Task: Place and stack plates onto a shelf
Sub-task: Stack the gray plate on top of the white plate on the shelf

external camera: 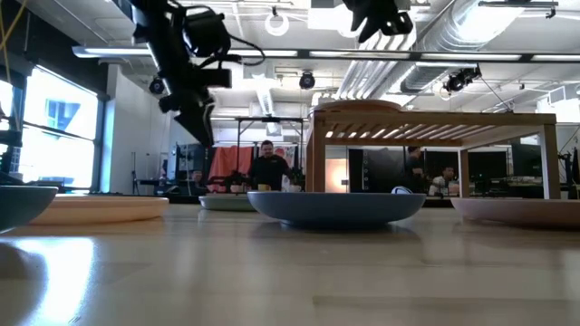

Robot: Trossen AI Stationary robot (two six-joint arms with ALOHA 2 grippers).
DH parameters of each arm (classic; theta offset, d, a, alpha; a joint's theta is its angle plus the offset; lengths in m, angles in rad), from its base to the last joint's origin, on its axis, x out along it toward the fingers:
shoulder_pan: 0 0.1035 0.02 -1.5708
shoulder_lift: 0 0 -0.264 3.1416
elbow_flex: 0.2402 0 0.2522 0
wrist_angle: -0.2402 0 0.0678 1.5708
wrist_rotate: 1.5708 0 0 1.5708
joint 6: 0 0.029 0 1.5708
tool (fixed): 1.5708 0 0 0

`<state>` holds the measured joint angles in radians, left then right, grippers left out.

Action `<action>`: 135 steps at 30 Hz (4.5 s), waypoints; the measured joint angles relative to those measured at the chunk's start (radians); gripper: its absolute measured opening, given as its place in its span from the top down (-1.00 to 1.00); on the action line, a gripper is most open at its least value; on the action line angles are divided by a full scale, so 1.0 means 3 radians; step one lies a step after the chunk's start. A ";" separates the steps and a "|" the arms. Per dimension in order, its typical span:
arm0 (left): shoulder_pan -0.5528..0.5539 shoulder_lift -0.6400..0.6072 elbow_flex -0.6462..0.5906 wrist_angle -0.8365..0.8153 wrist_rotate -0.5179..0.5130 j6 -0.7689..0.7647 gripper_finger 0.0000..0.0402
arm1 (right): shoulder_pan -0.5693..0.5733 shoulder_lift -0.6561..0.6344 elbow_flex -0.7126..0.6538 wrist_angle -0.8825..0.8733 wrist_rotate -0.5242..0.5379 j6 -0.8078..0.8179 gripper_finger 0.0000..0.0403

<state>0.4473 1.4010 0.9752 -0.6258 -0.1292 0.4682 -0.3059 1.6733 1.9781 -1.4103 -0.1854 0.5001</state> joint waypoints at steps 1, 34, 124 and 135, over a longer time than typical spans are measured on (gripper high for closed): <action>0.0000 0.0001 -0.0041 -0.0004 0.0035 0.0068 0.45 | 0.0052 0.0000 0.0000 0.0008 0.0030 0.0062 0.52; -0.0083 0.0213 -0.0704 0.1185 0.0318 0.0724 0.45 | 0.0963 0.0003 -0.0003 0.0224 0.0765 0.1050 0.52; -0.1439 -0.0159 0.0561 -0.0532 -0.1627 0.1446 1.00 | 0.0046 0.0215 -0.0005 0.1421 0.1189 0.0288 0.52; -0.1557 -0.0086 0.0561 -0.0238 -0.1647 0.1441 1.00 | 0.0085 0.0330 -0.0004 0.1293 0.1212 0.0341 0.52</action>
<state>-0.0197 1.3753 1.1435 -0.6971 -0.6234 0.9004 -0.2806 1.7723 1.9770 -1.0225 0.1781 0.6025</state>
